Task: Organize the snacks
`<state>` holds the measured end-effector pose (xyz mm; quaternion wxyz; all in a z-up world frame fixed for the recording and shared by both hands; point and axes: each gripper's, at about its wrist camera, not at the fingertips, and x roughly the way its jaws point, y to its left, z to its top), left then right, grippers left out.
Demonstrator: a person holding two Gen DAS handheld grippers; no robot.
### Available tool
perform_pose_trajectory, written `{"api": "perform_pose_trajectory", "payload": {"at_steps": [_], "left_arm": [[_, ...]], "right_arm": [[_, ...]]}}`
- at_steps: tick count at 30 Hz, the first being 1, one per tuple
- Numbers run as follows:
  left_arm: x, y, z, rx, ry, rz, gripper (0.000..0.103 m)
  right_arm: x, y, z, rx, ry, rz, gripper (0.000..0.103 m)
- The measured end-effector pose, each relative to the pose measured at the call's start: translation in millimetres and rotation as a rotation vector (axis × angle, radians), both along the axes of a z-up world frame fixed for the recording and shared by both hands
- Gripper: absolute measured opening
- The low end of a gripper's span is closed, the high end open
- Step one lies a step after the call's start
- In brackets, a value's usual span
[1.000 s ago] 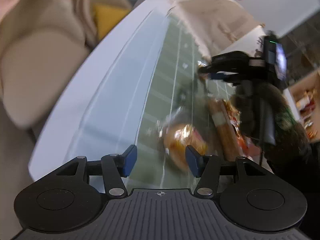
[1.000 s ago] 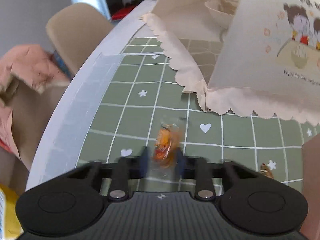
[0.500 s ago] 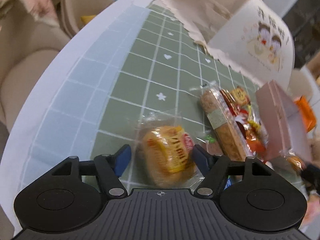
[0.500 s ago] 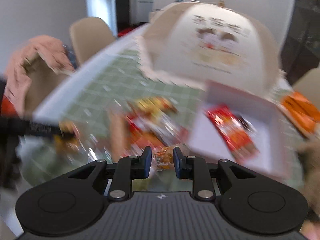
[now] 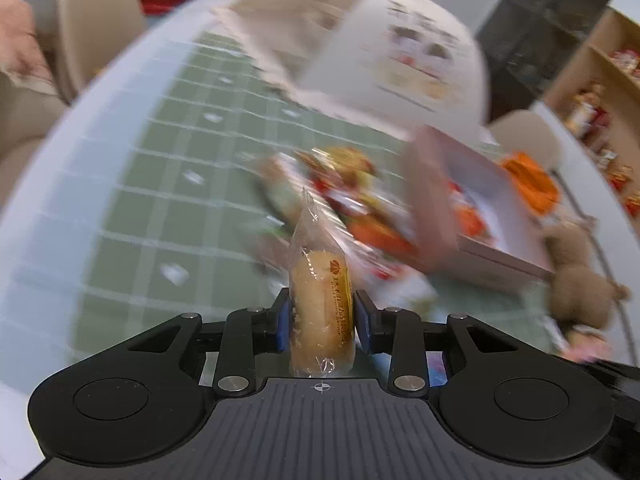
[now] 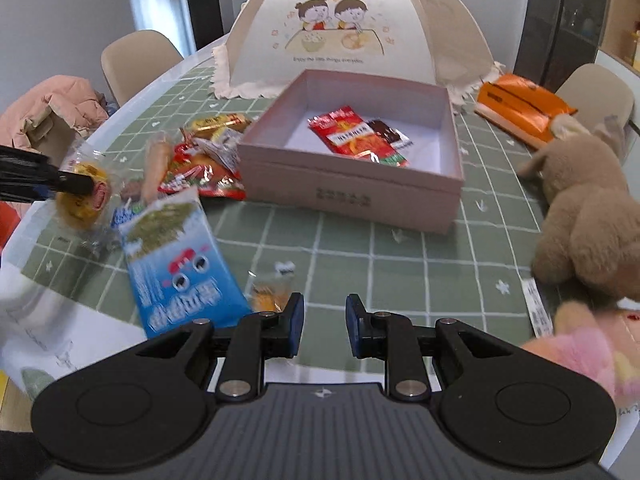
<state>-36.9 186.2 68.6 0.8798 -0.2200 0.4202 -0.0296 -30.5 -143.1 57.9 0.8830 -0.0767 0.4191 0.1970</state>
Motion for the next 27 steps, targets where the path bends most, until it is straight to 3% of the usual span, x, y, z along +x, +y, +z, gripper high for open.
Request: {"api": "perform_pose_trajectory", "payload": {"at_steps": [5,10,15,18,23,27], "left_arm": [[-16.6,-43.7,7.9,-0.072,0.005,-0.093,0.036],[-13.8,-76.6,-6.6,-0.081,0.049,-0.187,0.036],[-2.2,-85.3,4.0,-0.121,0.028,-0.202,0.036],[16.9,-83.8,32.7,-0.202,-0.044,-0.204,0.036],[72.8,-95.1,104.4,-0.248,-0.281,-0.193,0.037],[102.6,-92.3,113.4,-0.229,-0.367,-0.094,0.037]], "right_arm": [[9.8,5.0,-11.1,0.041,0.046,0.106,0.026],[35.5,30.3,-37.2,0.048,0.141,0.149,0.033],[23.0,30.8,-26.0,-0.003,0.107,0.183,0.025],[11.8,10.5,-8.1,0.000,0.061,0.161,0.024],[13.6,-17.5,18.2,0.045,0.019,0.075,0.024],[16.1,-24.5,36.1,0.022,-0.055,0.040,0.024]]}}
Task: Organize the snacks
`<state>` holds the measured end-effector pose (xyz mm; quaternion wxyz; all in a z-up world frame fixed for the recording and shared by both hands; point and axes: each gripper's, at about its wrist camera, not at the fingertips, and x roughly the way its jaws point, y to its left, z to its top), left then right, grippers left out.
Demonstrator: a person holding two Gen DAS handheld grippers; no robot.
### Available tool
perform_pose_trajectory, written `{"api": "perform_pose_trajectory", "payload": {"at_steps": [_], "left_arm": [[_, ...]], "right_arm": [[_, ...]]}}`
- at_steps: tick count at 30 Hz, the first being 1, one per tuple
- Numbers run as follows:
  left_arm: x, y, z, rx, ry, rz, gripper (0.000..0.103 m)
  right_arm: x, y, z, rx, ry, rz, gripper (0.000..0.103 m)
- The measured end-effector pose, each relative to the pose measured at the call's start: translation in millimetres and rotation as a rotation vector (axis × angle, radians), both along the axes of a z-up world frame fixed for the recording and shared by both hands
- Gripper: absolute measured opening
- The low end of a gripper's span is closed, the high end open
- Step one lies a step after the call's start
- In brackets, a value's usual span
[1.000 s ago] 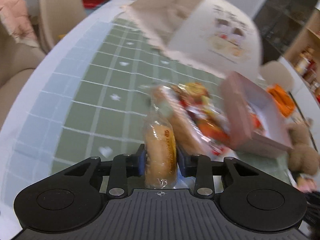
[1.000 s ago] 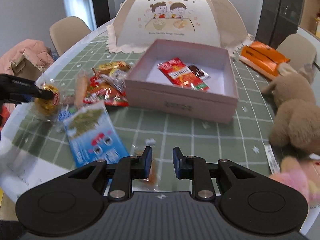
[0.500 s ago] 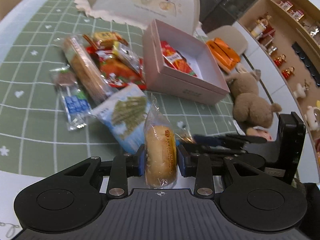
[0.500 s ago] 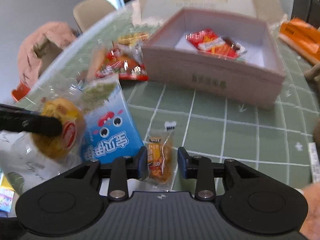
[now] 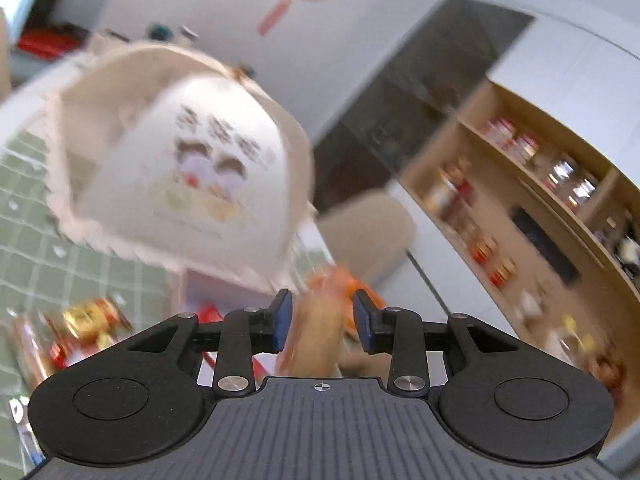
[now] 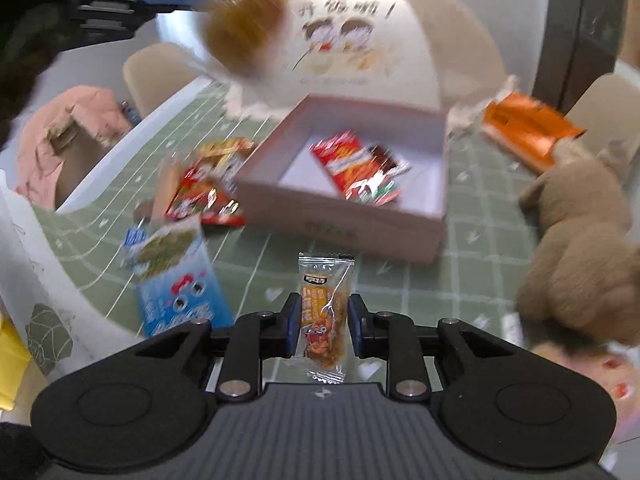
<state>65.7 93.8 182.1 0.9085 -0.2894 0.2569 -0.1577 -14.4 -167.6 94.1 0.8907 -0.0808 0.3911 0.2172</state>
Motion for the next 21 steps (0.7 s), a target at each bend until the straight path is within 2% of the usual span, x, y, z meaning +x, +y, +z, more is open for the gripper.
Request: {"api": "perform_pose_trajectory", "payload": {"at_steps": [4,7,10,12,13,14,16,18,21], "left_arm": [[-7.4,6.5,-24.4,-0.023,0.071,-0.024,0.037],[-28.4,13.5,-48.6,0.063,0.135,-0.015,0.037],[-56.4,25.1,-72.2,0.128,0.206,0.032,0.037],[-80.3,30.7,-92.8,0.178,0.266,0.068,0.037],[-93.7,32.4,-102.3,0.211,0.299,0.094,0.037],[-106.6,34.8,-108.6,0.238,0.325,0.113,0.037],[-135.7,39.1,-119.4,0.291,0.357,0.142,0.037],[-162.6,45.1,-127.1,0.342,0.382,0.195,0.037],[-192.5,66.2,-131.0,0.331,0.414,0.301,0.037]], "right_arm": [[12.2,-13.3,15.1,0.010,-0.033,-0.045,0.024],[33.4,-15.6,31.1,0.024,-0.086,-0.072,0.024],[62.9,-4.2,51.8,0.035,-0.200,-0.054,0.025],[88.6,6.9,59.4,0.033,-0.245,-0.063,0.040],[100.8,13.2,60.8,0.015,-0.243,-0.074,0.057],[108.4,17.6,60.7,0.013,-0.239,-0.080,0.061],[112.6,22.5,55.5,0.057,-0.198,-0.054,0.061],[109.0,24.2,41.2,0.115,-0.115,-0.019,0.063],[100.8,34.1,11.1,0.105,-0.011,0.022,0.064]]}}
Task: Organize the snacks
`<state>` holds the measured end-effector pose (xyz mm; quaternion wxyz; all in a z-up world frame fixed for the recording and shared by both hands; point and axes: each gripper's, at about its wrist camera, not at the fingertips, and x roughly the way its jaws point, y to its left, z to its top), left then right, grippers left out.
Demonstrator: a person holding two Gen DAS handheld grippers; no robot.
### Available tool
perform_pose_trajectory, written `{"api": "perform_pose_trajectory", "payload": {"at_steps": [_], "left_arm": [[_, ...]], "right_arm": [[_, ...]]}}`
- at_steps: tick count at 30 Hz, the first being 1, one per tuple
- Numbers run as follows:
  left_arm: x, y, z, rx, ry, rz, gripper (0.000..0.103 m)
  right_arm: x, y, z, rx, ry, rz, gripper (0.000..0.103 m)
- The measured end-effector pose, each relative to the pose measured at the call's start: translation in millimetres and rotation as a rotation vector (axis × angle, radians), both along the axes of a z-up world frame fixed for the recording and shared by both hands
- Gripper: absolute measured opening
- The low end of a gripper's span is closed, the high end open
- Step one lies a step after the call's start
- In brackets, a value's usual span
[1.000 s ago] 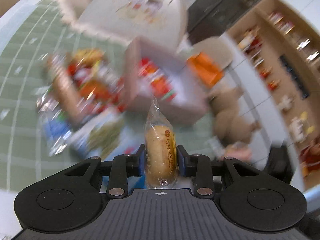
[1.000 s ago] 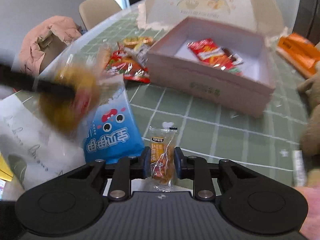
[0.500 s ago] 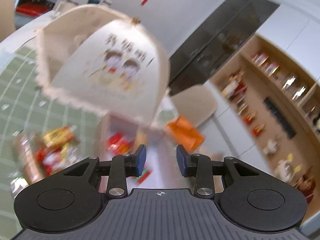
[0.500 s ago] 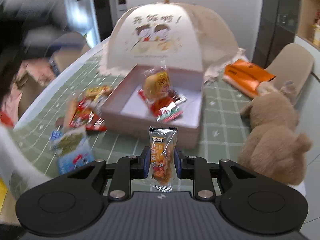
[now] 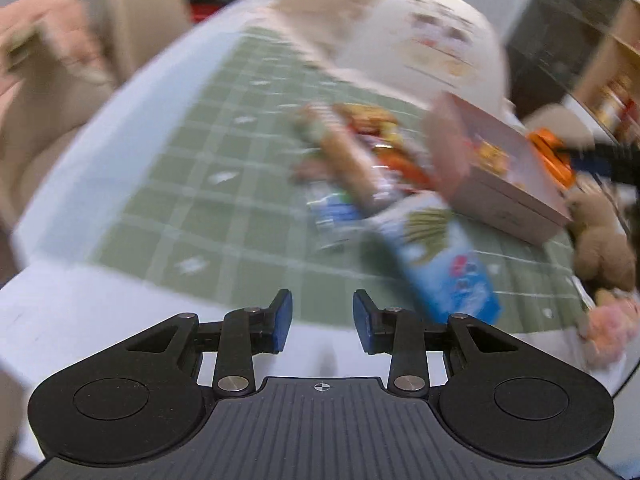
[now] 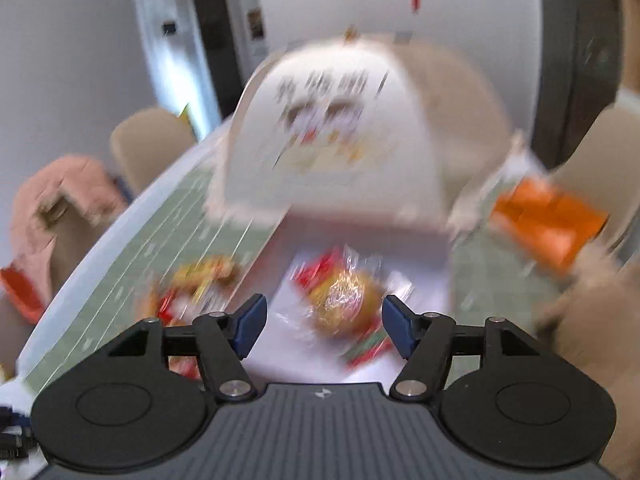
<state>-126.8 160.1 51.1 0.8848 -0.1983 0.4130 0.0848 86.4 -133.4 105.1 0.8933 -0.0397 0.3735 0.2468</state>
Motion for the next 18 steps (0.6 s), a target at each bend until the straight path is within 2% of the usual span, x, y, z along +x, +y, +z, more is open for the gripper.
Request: {"api": "perform_pose_trajectory", "payload": {"at_steps": [5,7,9,12,15,18], "left_arm": [[-39.8,54.6,4.8,0.051,0.022,0.213,0.037],[-51.4,74.3,6.3,0.016,0.024,0.282,0.037],[-56.8,80.7,10.2,-0.056,-0.002,0.271,0.037],[-39.1,67.1,16.7,-0.183,-0.035,0.165,0.037],[-7.0,39.6,19.8,-0.217,-0.025,0.049,0.037],[24.6,25.0,20.1,-0.227,-0.033,0.033,0.037]], "right_arm": [[-29.1,16.6,-43.3,-0.070,0.078,0.058,0.064],[-45.8,21.3,-52.0,-0.078,0.092,0.098,0.064],[-60.3,31.0,-59.5,-0.074,0.110,0.159,0.064],[-74.5,49.1,-68.3,-0.068,0.137,0.240,0.065],[-81.8,73.2,-72.7,-0.062,0.142,0.283,0.065],[-83.4,98.4,-72.0,-0.060,0.088,0.304,0.066]]}}
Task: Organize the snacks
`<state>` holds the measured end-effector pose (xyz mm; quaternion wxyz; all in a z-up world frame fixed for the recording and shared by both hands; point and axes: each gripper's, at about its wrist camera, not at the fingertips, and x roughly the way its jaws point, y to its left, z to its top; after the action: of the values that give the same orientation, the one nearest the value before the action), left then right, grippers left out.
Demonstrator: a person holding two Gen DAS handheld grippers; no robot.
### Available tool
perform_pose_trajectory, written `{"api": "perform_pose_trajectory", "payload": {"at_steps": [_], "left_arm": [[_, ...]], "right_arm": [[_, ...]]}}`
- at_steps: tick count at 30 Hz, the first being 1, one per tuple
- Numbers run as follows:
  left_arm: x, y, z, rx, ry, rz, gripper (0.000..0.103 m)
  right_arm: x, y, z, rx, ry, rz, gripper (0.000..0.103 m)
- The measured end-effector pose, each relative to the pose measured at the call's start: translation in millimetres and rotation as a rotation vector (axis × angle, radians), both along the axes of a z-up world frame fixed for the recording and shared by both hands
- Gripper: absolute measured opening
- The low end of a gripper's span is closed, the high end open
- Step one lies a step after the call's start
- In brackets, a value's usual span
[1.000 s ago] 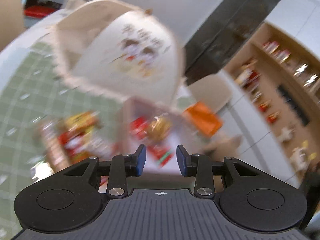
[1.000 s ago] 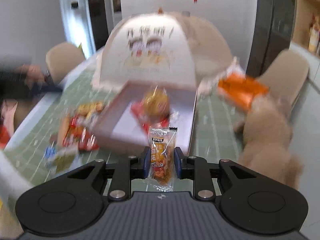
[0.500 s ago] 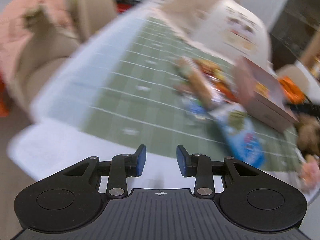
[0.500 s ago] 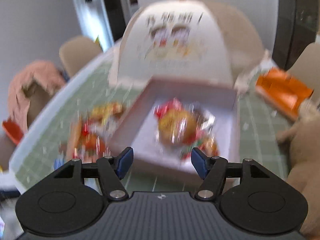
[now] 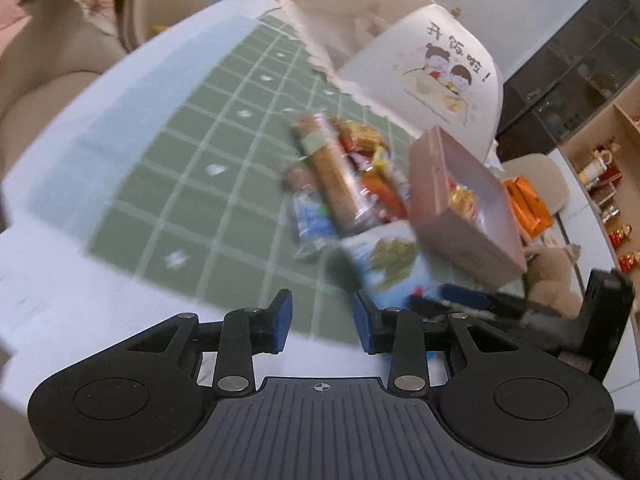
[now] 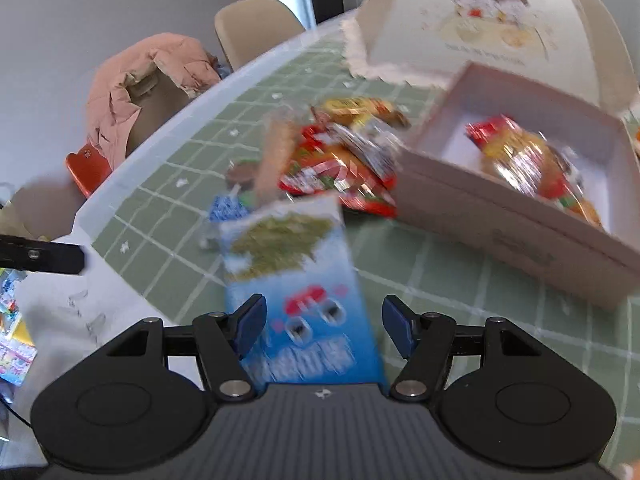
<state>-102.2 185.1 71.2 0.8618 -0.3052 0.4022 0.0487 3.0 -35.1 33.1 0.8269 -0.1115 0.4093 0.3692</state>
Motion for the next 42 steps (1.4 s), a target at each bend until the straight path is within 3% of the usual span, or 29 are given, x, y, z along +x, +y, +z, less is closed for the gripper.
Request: {"api": "perform_pose_trajectory", "payload": {"at_steps": [2,4,6,10,14,15,16,19,23,24,25,27,29,31,35,37,40,42], "left_arm": [[22.8,-2.5,-4.2,0.020,-0.009,0.021,0.037],[45.7,-2.9,-9.0,0.057,0.001,0.041,0.037],[68.3,-3.3,-13.8,0.079,0.017,0.037,0.037],[96.0,-15.3,-19.0,0.148,0.025,-0.025,0.037],[122.7,-27.6,-32.8,0.283,0.054,-0.081,0.038],[124.6,-28.1,-34.7,0.307,0.046,-0.087,0.047],[125.5,-27.2,-35.4,0.323,0.043,-0.087,0.048],[124.0,-19.2,-35.7,0.374,0.053,-0.080,0.044],[122.0,-4.3,-45.4,0.450,0.132,-0.083,0.047],[120.5,1.4,-46.3,0.430,0.130,-0.072,0.049],[119.0,6.6,-45.0,0.391,0.117,-0.062,0.044],[117.9,9.5,-40.5,0.330,0.073,-0.077,0.043],[118.1,5.4,-37.1,0.298,0.046,-0.108,0.043],[117.9,-1.9,-35.0,0.314,0.045,-0.134,0.043],[105.6,-0.7,-26.9,0.254,0.027,-0.114,0.043],[97.8,-0.7,-20.5,0.207,0.007,-0.128,0.043],[88.2,-8.6,-15.8,0.134,-0.005,-0.183,0.043],[85.9,-15.9,-16.8,0.125,0.003,-0.201,0.043]], "right_arm": [[-1.9,14.3,-4.1,-0.013,-0.029,0.034,0.080],[-4.8,26.1,-12.4,-0.061,-0.043,0.058,0.084],[-15.4,26.4,-11.7,-0.069,-0.036,0.081,0.085],[-33.2,13.8,-2.9,-0.004,0.070,0.183,0.082],[-26.3,4.9,4.9,-0.026,0.061,0.103,0.082],[-21.8,2.5,7.5,-0.029,0.051,0.078,0.082],[-16.3,1.0,9.7,-0.032,0.039,0.056,0.082],[-7.1,-2.4,17.1,-0.037,0.005,0.015,0.082],[10.4,8.1,37.5,-0.028,-0.113,-0.015,0.082],[16.8,13.0,43.0,-0.029,-0.143,-0.026,0.082],[24.6,18.4,47.6,-0.034,-0.166,-0.036,0.078],[47.4,33.5,55.8,-0.036,-0.194,-0.052,0.068],[79.2,52.2,57.6,-0.028,-0.158,-0.063,0.060],[107.4,70.9,50.9,-0.033,-0.105,-0.082,0.055],[141.6,104.9,23.1,-0.128,-0.077,-0.110,0.029],[146.3,110.6,9.6,-0.147,-0.024,-0.106,0.022],[129.9,98.1,8.1,-0.101,0.025,-0.092,0.022],[108.9,80.5,9.7,-0.057,0.066,-0.058,0.022]]}}
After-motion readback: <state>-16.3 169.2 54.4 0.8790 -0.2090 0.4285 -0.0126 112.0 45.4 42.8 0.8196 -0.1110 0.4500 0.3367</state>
